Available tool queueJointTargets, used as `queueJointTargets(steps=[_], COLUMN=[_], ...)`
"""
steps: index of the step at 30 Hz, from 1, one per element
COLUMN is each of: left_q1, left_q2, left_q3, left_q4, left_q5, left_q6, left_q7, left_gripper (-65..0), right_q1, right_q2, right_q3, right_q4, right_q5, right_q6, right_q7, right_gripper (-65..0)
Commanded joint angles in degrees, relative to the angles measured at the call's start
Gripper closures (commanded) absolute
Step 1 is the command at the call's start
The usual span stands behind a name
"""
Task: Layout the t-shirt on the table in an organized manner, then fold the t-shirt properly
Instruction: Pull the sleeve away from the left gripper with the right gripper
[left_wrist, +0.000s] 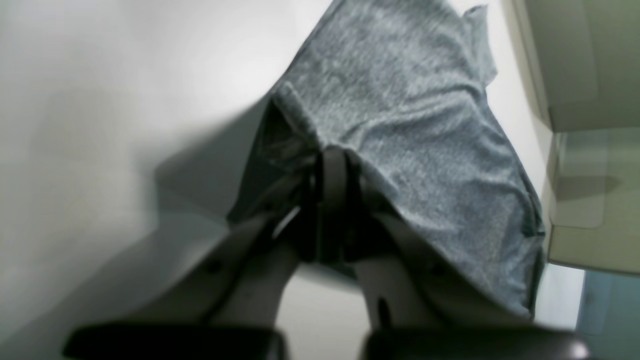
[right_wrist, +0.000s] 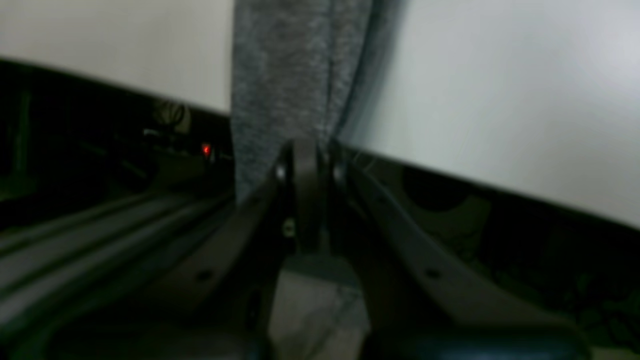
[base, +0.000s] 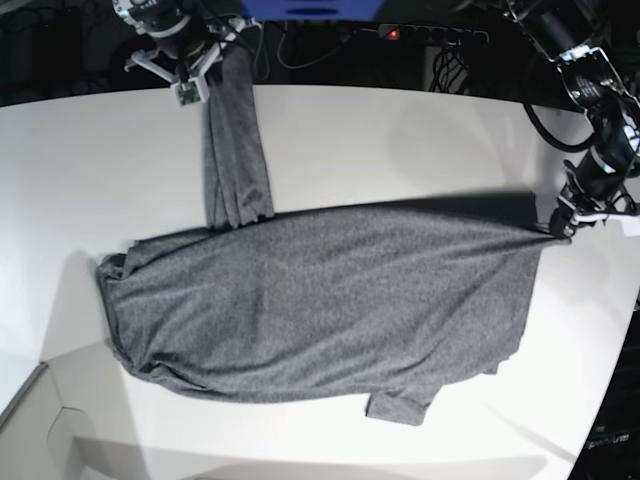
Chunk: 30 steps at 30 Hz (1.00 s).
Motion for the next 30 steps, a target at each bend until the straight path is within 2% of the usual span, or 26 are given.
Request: queueJointTargets(steps=[1,6,14,20,24,30], left_q1=[-0.4,-1.1,-1.4,-1.4,-1.4,-2.5], left_q2=[-0.9,-0.9,-0.9,-0.9,-1.0,-1.4], left_q3=[-0.1,-0.1,-0.1,-0.3,-0.4,-0.3], left_q4=[1.2,1.1,1.2,1.2,1.2,1.2], left_q5=[-1.1,-1.1,-1.1,-1.1,-1.1,-1.2], left_q6=[-0.3,-0.3,-0.3,-0.3,-0.3,-0.3], left_q7=[-0.6,-0.6,-0.6,-0.6,-0.6,-0.6], left_gripper=[-0.2,-0.2,-0.2,-0.1,-0.1,-0.1], right_q1=[-1.2,-1.4,-2.3,-1.7,-0.4,4.3], right_q2=[0.9,2.2,2.3,-3.5,-4.8,-8.1], right_q3=[-0.3,0.8,10.2,23.3,28.4,40.1], right_q4=[0.2,-3.6,-8.7,-9.4,-9.4,-9.4], right_q5=[0.1,0.0,0.2,0.3,0.3,0.4], right_q6=[0.1,0.1,0.1,0.0,0.0,0.2], right_q7=[0.7,0.7,4.6,7.0,8.5,8.5], right_gripper=[0.0,0.0,0.0,0.0,0.0,0.0])
